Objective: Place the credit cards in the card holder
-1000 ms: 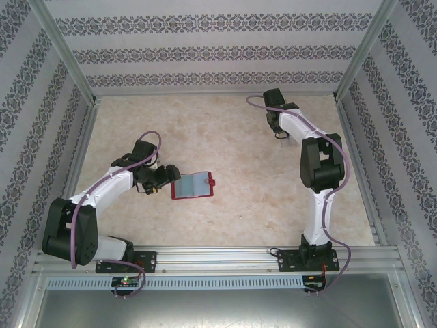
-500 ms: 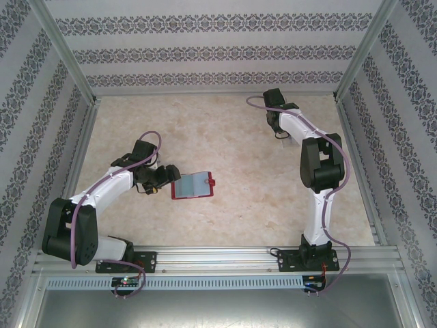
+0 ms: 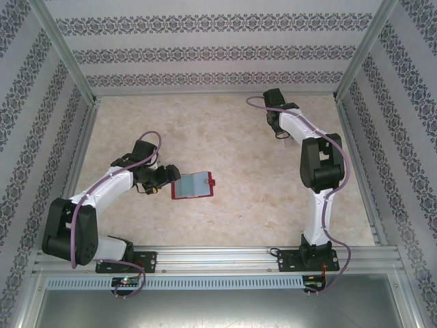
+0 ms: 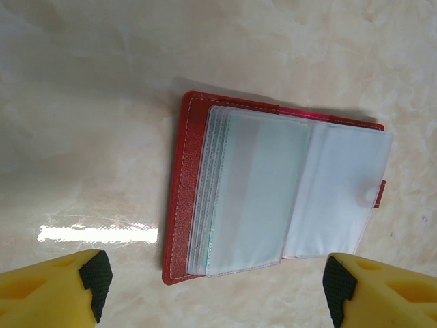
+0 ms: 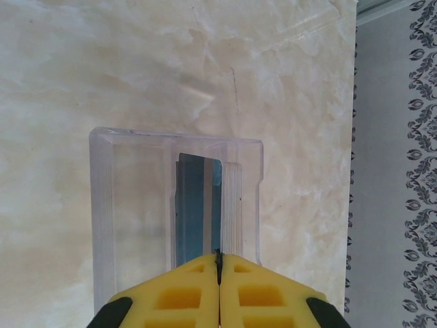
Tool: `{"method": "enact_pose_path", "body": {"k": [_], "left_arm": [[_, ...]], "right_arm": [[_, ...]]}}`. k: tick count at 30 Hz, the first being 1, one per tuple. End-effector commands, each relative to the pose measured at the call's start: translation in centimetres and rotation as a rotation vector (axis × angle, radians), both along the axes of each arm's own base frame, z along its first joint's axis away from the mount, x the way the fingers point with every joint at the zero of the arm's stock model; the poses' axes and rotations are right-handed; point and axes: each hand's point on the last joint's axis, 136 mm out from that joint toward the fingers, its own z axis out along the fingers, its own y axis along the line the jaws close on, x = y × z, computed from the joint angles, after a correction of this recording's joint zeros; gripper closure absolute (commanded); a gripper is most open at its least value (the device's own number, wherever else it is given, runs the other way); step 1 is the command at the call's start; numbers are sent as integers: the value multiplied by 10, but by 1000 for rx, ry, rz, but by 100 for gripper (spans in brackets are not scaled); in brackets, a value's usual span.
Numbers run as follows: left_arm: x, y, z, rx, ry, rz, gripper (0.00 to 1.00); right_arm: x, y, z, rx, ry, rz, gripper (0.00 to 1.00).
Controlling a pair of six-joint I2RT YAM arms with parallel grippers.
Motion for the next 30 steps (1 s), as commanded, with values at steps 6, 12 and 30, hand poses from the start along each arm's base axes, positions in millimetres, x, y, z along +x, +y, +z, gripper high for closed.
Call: {"method": "enact_pose_path", "body": {"k": [6, 12, 30], "left_arm": [[0, 0, -1, 11, -3, -18, 17], [0, 0, -1, 11, -4, -18, 17], [-1, 0, -6, 9, 7, -19, 17]], "right_arm": [[-2, 4, 29, 34, -43, -12, 96], [-4, 9, 37, 88, -61, -21, 100], [-8, 2, 16, 85, -24, -64, 93]]}}
